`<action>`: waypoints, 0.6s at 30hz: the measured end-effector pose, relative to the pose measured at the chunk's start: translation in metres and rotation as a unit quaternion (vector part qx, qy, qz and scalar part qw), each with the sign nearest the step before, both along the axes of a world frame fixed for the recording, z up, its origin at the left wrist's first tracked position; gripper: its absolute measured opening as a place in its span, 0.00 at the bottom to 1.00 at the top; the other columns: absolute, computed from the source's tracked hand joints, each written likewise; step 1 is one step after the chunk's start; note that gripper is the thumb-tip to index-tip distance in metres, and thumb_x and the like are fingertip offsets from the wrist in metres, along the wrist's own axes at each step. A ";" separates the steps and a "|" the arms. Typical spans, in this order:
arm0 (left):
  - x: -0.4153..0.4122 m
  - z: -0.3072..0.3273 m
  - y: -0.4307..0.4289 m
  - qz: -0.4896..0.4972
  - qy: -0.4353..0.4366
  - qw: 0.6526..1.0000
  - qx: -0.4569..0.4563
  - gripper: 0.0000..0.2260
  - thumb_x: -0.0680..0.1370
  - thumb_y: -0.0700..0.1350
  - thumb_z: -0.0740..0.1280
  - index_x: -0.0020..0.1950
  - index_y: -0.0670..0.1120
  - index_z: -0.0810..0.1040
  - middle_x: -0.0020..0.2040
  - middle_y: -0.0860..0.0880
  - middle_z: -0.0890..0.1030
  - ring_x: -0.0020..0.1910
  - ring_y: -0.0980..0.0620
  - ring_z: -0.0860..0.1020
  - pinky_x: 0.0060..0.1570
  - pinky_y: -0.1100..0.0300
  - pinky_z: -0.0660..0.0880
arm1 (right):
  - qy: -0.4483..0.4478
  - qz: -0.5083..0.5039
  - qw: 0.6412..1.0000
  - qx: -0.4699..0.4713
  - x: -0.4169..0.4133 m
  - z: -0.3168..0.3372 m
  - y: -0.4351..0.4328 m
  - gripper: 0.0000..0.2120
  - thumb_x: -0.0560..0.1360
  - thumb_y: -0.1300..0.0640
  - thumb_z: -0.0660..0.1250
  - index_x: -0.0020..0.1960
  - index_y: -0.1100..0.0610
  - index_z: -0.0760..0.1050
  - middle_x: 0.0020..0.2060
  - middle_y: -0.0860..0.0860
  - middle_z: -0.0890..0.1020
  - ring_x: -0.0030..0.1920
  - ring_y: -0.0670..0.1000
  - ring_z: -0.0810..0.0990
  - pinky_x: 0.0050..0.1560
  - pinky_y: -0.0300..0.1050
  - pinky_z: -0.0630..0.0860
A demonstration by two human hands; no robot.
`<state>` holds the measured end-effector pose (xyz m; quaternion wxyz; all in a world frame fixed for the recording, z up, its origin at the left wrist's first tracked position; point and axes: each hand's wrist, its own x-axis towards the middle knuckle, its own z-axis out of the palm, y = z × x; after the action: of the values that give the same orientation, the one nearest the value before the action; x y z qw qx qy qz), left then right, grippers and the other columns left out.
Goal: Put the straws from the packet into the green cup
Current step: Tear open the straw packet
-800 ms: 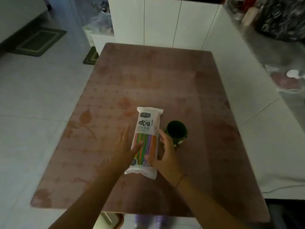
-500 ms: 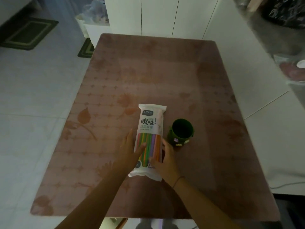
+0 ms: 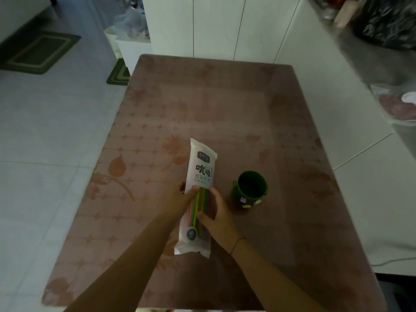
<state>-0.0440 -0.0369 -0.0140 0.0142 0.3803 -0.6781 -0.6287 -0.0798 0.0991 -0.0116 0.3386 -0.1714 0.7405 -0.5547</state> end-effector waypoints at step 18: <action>0.031 0.124 0.018 0.083 0.250 0.964 -0.025 0.23 0.70 0.55 0.72 0.61 0.46 0.75 0.54 0.51 0.84 0.51 0.52 0.83 0.47 0.56 0.81 | 0.009 0.056 0.992 -0.110 -0.051 0.092 -0.013 0.20 0.69 0.54 0.72 0.57 0.41 0.71 0.57 0.42 0.79 0.60 0.49 0.77 0.55 0.47 0.79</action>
<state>-0.0127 -0.0184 0.1098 0.2449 0.2652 -0.6344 -0.6836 -0.1304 0.0862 0.0802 0.3416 -0.2535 0.6669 -0.6118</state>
